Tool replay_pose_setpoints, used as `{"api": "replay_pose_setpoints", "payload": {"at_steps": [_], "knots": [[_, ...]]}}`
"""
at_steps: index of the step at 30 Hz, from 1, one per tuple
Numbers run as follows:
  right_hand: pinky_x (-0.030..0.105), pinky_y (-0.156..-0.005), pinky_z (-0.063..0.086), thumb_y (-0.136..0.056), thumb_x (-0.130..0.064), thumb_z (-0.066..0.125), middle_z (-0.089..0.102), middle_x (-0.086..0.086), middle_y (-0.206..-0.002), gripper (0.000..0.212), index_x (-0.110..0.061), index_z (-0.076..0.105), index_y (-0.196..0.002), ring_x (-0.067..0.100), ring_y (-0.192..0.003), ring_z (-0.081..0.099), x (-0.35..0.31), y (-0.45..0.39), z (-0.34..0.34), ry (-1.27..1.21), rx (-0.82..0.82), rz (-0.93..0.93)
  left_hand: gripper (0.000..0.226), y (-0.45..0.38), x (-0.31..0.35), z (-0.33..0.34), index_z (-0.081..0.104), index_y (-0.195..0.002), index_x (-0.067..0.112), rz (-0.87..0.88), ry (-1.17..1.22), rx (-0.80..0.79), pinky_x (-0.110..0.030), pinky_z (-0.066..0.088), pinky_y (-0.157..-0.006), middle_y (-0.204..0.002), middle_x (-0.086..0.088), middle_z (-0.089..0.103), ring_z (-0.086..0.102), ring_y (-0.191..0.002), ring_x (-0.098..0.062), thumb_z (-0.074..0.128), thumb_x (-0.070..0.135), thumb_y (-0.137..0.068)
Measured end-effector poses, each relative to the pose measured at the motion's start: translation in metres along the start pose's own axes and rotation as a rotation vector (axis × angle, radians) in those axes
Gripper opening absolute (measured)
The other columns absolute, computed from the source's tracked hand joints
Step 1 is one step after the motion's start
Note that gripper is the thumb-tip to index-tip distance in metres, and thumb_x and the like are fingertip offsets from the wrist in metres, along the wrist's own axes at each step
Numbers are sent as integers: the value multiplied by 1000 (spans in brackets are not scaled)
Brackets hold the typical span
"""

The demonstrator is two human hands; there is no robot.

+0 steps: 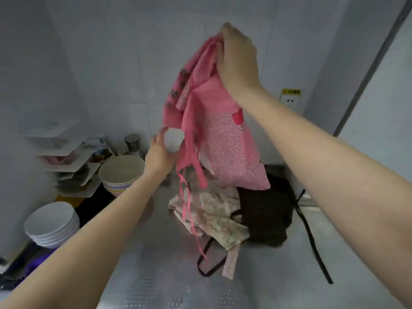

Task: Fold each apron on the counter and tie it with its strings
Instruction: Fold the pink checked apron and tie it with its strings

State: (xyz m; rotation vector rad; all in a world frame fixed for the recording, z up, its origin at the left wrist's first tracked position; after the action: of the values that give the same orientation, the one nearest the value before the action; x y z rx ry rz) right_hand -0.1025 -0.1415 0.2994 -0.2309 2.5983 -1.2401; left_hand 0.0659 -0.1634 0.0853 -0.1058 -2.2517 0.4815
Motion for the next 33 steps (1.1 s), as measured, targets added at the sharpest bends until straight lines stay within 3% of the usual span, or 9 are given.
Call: {"api": "replay_pose_setpoints", "payload": {"at_steps": [2, 5, 10, 14, 19, 23, 27, 30, 33], "knots": [[35, -82, 45, -93, -9, 41, 64, 14, -107, 24, -7, 60, -109, 29, -97, 62, 2, 16, 14, 51, -235, -129, 71, -11, 29, -18, 25, -144, 16, 88, -5, 61, -40, 48, -80, -143, -10, 31, 60, -103, -29, 64, 18, -84], [24, -56, 55, -88, -5, 54, 65, 7, -80, 13, -12, 62, -80, 9, -53, 66, 40, 102, 79, 105, -1165, 12, 83, -18, 45, -27, 19, -147, 19, 197, -116, 25, -46, 51, -78, -152, -4, 17, 61, -101, -31, 69, 15, -81], [24, -66, 37, -89, -5, 48, 63, 13, -86, 16, -3, 63, -83, 20, -73, 61, 35, 41, 30, 26, -718, -21, 103, -8, 63, -9, 9, -149, 25, 330, -190, -221, -48, 45, -96, -155, -5, 11, 50, -120, -29, 77, 18, -72], [23, -57, 35, -91, -27, 57, 55, 3, -79, 21, -8, 63, -83, 16, -74, 49, 13, 25, 6, -219, -672, -8, 95, 5, 86, 3, 10, -149, 13, 425, -243, -284, -40, 28, -108, -149, -14, 23, 31, -135, -32, 69, 30, -77], [28, -72, 43, -73, -35, 77, 53, -1, -99, 45, -11, 55, -104, 17, -88, 51, 3, 20, -7, 33, -732, -85, 46, -7, 100, -12, 63, -105, -4, 315, -82, -251, -32, 41, -73, -95, -20, 65, 61, -90, -27, 57, 34, -80], [26, -63, 39, -77, -12, 70, 54, 10, -113, 39, -7, 49, -109, 23, -89, 49, 25, 19, -17, 322, -757, -89, 31, -37, 105, -68, 51, -57, 12, 208, 13, -119, -30, 28, -57, -60, -10, 48, 45, -72, -16, 63, 25, -82], [29, -63, 36, -80, -8, 63, 53, 15, -114, 49, -5, 41, -123, 27, -84, 49, 35, 22, -30, 389, -646, 1, 39, -53, 158, -141, 66, -90, -5, 344, 81, 72, -30, 41, -71, -87, -21, 66, 56, -88, -17, 60, 32, -81], [31, -71, 39, -85, -12, 58, 56, 17, -117, 41, -5, 45, -123, 34, -103, 57, 27, 11, -43, 257, -459, 123, 44, -48, 198, -161, 55, -63, 2, 341, -41, 81, -31, 38, -57, -66, -17, 53, 53, -72, -24, 58, 38, -88], [35, -76, 46, -89, -10, 47, 60, 22, -114, 26, 0, 57, -111, 37, -103, 61, 16, -15, -68, -123, -253, 298, 24, -34, 226, -173, 59, -72, 15, 324, 441, -158, -18, 45, -56, -67, 2, 62, 60, -58, -6, 56, 29, -91]]}}
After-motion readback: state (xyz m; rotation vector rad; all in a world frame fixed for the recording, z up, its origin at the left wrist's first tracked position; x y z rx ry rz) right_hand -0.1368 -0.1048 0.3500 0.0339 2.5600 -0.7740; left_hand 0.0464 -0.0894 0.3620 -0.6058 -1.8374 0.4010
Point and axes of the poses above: each hand's wrist, its own y-axis away from the middle knuckle, its own z-axis out of the palm, x = y × z, the point moved 9 cm from there along -y, towards the middle knuckle
